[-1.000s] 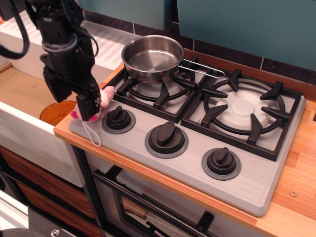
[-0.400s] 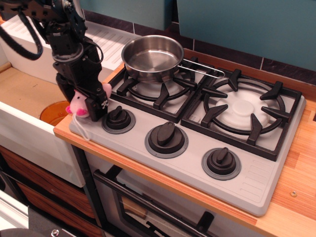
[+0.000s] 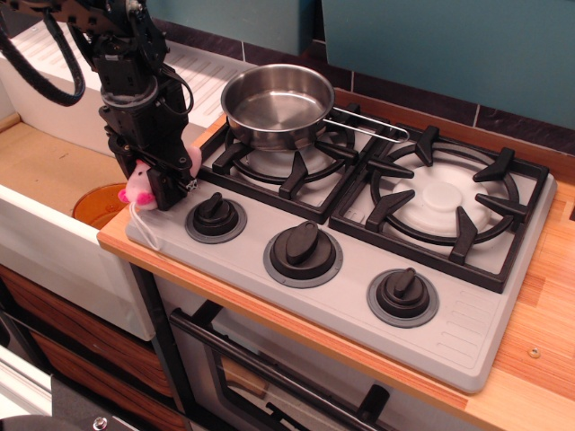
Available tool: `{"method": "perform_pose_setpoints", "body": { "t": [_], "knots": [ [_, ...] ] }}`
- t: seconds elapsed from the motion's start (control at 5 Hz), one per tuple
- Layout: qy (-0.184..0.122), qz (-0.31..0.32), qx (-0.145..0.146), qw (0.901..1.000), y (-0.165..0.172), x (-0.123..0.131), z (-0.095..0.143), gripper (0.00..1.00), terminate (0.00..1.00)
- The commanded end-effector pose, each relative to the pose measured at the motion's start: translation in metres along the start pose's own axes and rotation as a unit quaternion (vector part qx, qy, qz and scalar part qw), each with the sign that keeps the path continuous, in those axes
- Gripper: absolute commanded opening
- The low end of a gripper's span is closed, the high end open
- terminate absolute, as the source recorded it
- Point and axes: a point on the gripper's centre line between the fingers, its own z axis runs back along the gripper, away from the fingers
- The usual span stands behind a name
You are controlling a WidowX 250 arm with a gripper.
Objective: Put stuffedpig in pan
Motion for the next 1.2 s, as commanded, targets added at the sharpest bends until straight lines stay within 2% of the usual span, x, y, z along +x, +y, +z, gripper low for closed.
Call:
{"method": "perform_pose_setpoints", "body": {
  "t": [0.0,0.2,0.4,0.6,1.0],
  "knots": [
    [0.012,-0.004,0.034,0.9993,0.015,0.013,0.050,0.00,0.00],
    [0.021,-0.009,0.034,0.9992,0.017,0.028,0.070,0.00,0.00],
    [0.025,-0.024,-0.013,0.9993,0.020,0.053,0.075,0.00,0.00],
    [0.019,-0.031,-0.042,0.9984,0.018,0.077,0.076,0.00,0.00],
    [0.010,-0.032,-0.054,0.9980,0.000,0.108,0.086,0.00,0.00]
  ]
}}
